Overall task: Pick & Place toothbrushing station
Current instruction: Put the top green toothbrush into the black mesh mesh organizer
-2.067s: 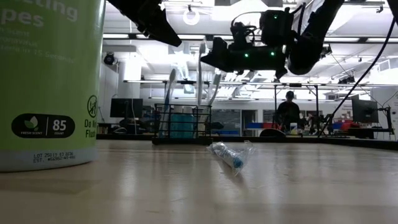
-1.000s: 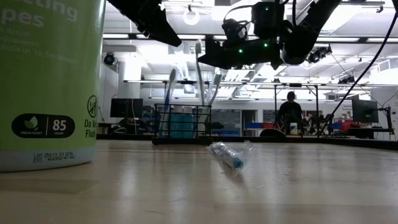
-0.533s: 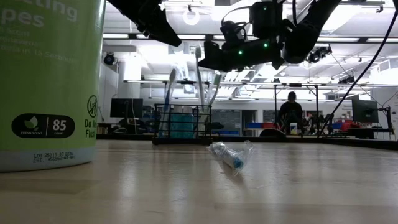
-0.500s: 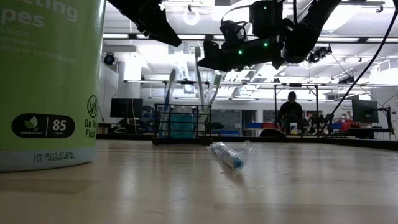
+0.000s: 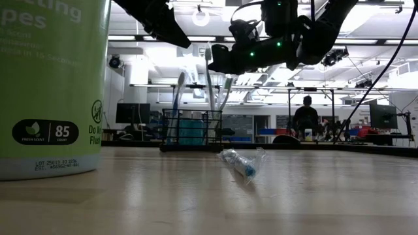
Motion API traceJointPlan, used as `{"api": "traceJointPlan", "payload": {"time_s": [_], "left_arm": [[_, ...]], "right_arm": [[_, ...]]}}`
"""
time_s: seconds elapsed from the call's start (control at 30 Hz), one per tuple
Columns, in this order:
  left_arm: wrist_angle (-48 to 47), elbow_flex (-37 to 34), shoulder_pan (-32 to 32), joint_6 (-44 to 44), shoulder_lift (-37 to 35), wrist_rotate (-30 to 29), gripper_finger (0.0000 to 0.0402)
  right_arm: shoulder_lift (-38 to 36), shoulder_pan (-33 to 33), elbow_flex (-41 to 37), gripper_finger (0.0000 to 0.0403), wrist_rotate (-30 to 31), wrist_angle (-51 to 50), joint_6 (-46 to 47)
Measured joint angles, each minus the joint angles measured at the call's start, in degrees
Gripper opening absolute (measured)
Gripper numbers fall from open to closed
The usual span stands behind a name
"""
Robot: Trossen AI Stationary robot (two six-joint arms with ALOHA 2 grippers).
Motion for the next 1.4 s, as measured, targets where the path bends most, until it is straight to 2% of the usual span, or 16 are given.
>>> {"api": "traceJointPlan", "payload": {"time_s": [0.4, 0.67, 1.2, 1.4], "left_arm": [[0.0, 0.0, -1.7, 0.3, 0.0, 0.0, 0.0173], [0.0, 0.0, -1.7, 0.2, 0.0, 0.0, 0.0173], [0.1, 0.0, -1.6, 0.0, 0.0, 0.0, 0.0173], [0.1, 0.0, -1.6, 0.0, 0.0, 0.0, 0.0173]], "right_arm": [[0.1, 1.9, 0.0, 0.0003, 1.6, -1.0, -7.8], [0.1, 3.4, 0.0, 0.0003, 6.2, -2.0, -9.6], [4.8, 3.8, 0.0, 0.0003, 10.4, -0.1, -5.0], [4.8, 3.7, 0.0, 0.0003, 10.5, -5.3, 1.1]]}}
